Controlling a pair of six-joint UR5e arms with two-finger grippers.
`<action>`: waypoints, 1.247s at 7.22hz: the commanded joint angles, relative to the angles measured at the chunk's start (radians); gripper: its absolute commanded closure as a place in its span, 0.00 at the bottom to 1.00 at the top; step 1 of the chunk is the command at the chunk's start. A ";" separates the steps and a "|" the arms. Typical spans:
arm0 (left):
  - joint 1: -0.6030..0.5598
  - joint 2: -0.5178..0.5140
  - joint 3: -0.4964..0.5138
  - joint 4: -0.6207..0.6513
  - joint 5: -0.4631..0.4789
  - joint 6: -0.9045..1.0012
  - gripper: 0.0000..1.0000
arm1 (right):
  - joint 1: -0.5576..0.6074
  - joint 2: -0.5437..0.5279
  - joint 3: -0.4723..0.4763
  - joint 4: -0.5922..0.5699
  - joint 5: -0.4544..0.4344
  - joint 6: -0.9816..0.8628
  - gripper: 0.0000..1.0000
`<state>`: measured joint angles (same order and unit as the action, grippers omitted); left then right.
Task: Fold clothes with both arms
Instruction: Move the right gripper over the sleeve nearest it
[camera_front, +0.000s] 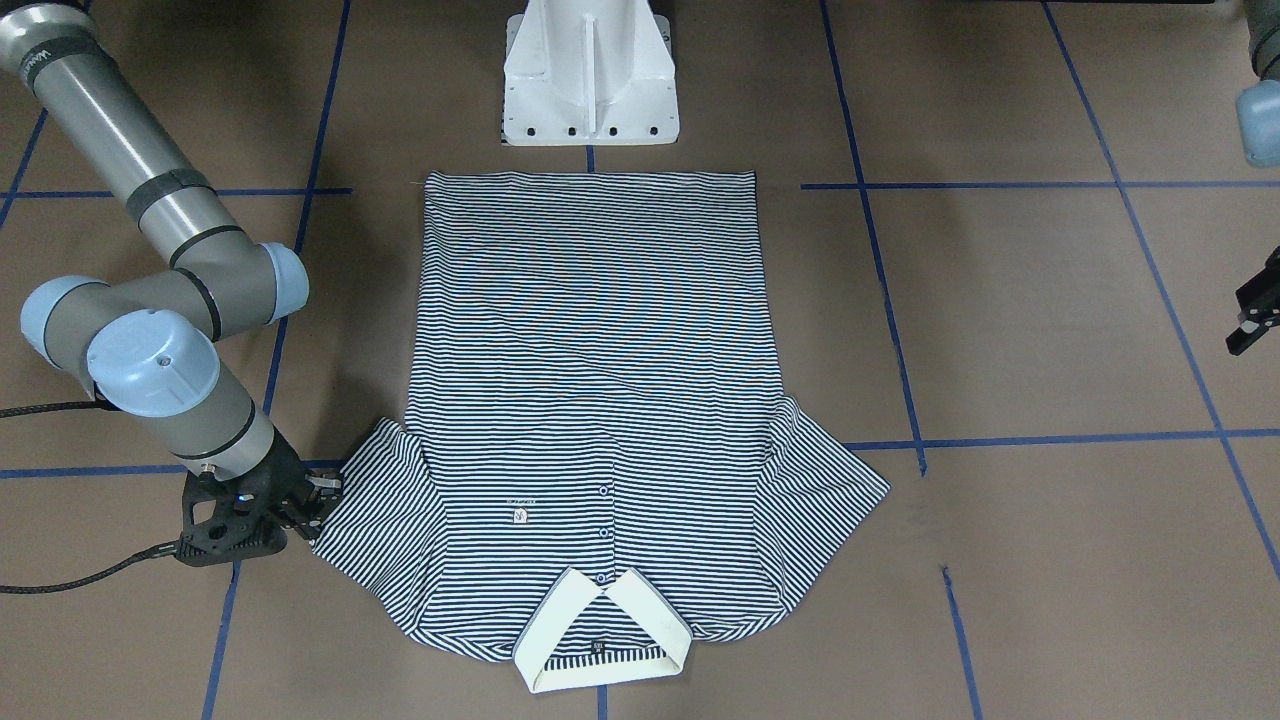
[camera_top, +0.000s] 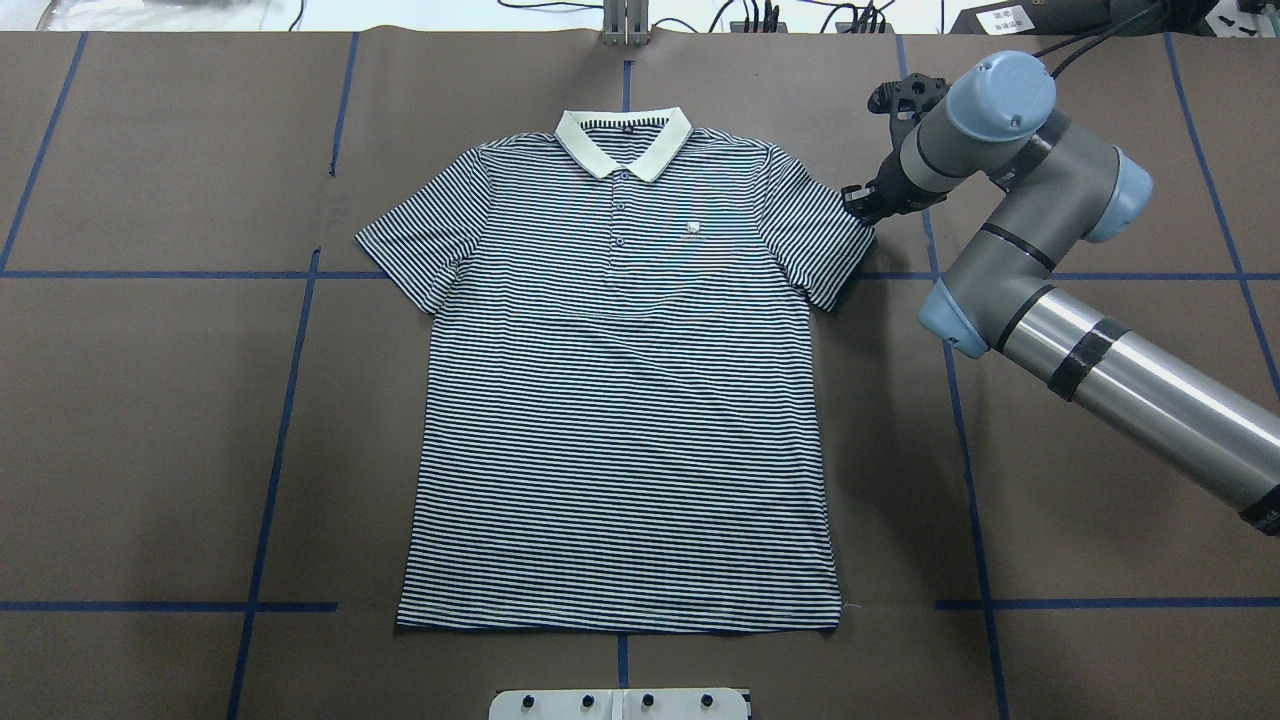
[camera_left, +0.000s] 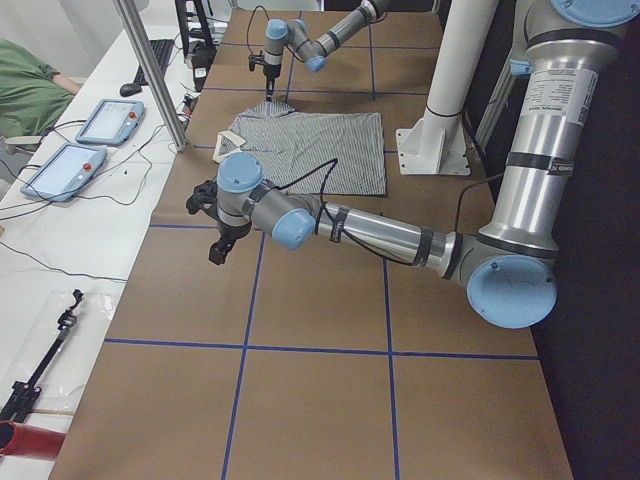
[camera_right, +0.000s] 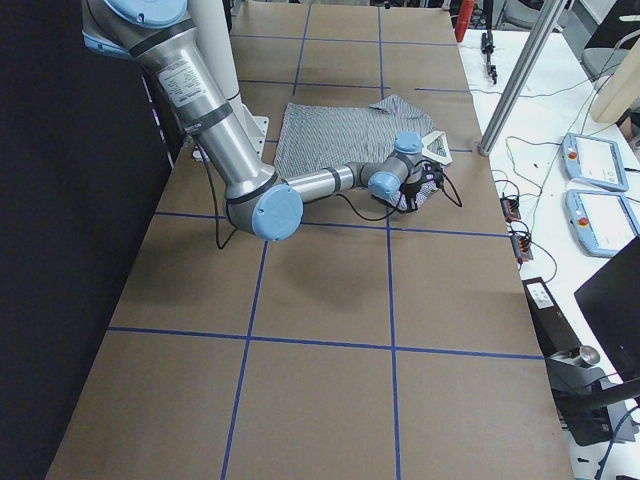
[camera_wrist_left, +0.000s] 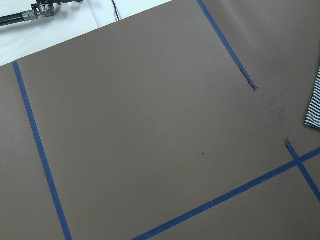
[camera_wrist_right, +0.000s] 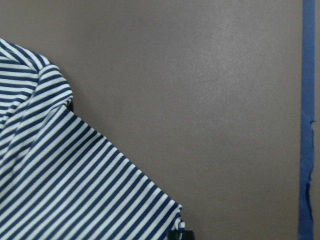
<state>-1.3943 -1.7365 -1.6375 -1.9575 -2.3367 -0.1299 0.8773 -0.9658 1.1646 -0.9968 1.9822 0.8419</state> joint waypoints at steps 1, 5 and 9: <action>0.000 0.000 -0.002 0.000 0.000 -0.001 0.00 | 0.002 0.015 0.042 0.006 0.013 0.008 1.00; -0.002 0.005 0.007 0.000 -0.001 0.003 0.00 | -0.058 0.111 0.063 -0.002 0.043 0.006 1.00; -0.002 0.002 0.010 0.000 0.000 0.003 0.00 | -0.110 0.303 -0.166 0.001 -0.062 0.008 1.00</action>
<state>-1.3959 -1.7338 -1.6284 -1.9573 -2.3363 -0.1267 0.7758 -0.6952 1.0460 -0.9979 1.9419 0.8497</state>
